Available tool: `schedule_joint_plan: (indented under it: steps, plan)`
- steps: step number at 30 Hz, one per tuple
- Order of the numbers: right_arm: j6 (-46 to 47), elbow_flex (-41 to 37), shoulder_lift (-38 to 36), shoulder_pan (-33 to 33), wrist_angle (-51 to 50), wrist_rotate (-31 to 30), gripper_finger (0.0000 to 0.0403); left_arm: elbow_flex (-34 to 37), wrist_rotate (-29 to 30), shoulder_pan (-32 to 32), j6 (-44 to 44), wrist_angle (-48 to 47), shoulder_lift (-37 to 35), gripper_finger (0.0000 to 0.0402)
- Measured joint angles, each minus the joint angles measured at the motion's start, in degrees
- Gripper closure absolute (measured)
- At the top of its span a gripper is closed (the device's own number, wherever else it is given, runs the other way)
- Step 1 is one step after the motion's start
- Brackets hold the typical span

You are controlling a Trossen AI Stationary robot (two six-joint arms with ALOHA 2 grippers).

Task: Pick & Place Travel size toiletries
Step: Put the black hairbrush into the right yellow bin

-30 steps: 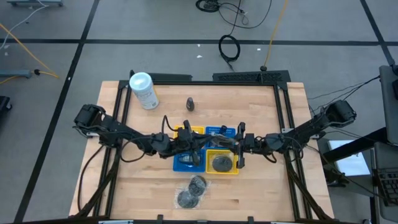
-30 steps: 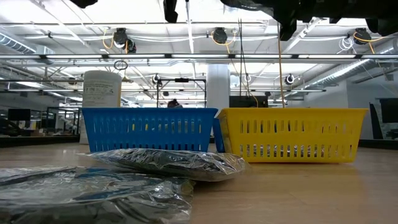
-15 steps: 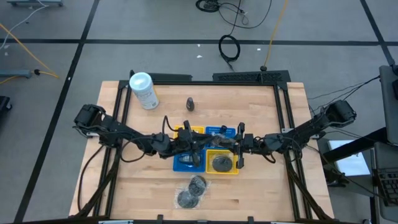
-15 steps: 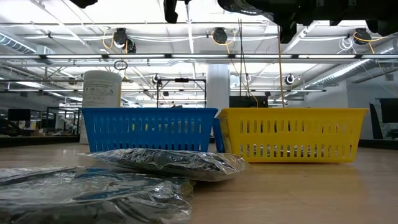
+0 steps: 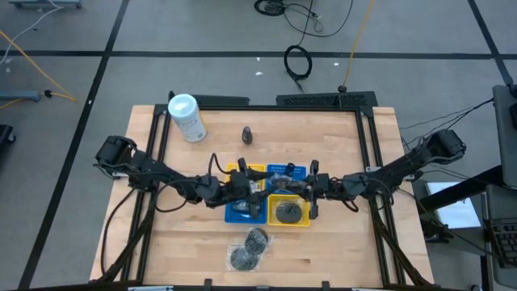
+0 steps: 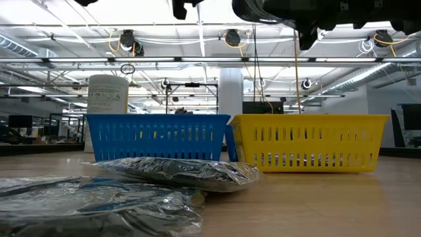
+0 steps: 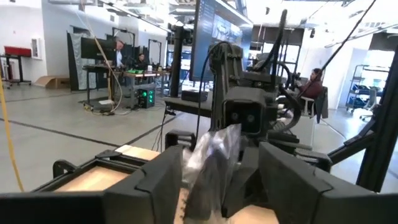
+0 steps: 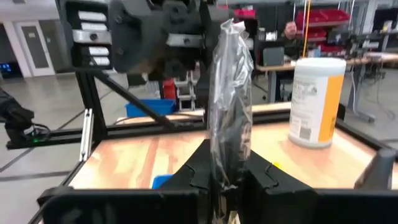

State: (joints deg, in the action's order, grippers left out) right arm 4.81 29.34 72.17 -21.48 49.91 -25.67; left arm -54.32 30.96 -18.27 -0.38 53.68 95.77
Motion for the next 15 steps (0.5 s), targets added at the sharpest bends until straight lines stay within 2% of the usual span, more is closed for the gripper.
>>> schedule_joint_plan:
  steps: [6,11,15]
  plan:
    - [3.7,0.0,-2.2,-2.3,-6.1,0.2,0.0381,0.0,0.1,-0.3,1.4,-0.3,-0.9,0.0170]
    - [9.1,0.0,-2.2,-5.6,-11.1,-0.1,0.0381,0.0,0.2,-0.5,2.2,-0.6,-1.1,0.0167]
    - [13.9,0.0,-1.5,-8.4,-14.7,-4.7,0.0381,0.0,0.0,-0.6,2.3,-0.6,-1.1,0.0167]
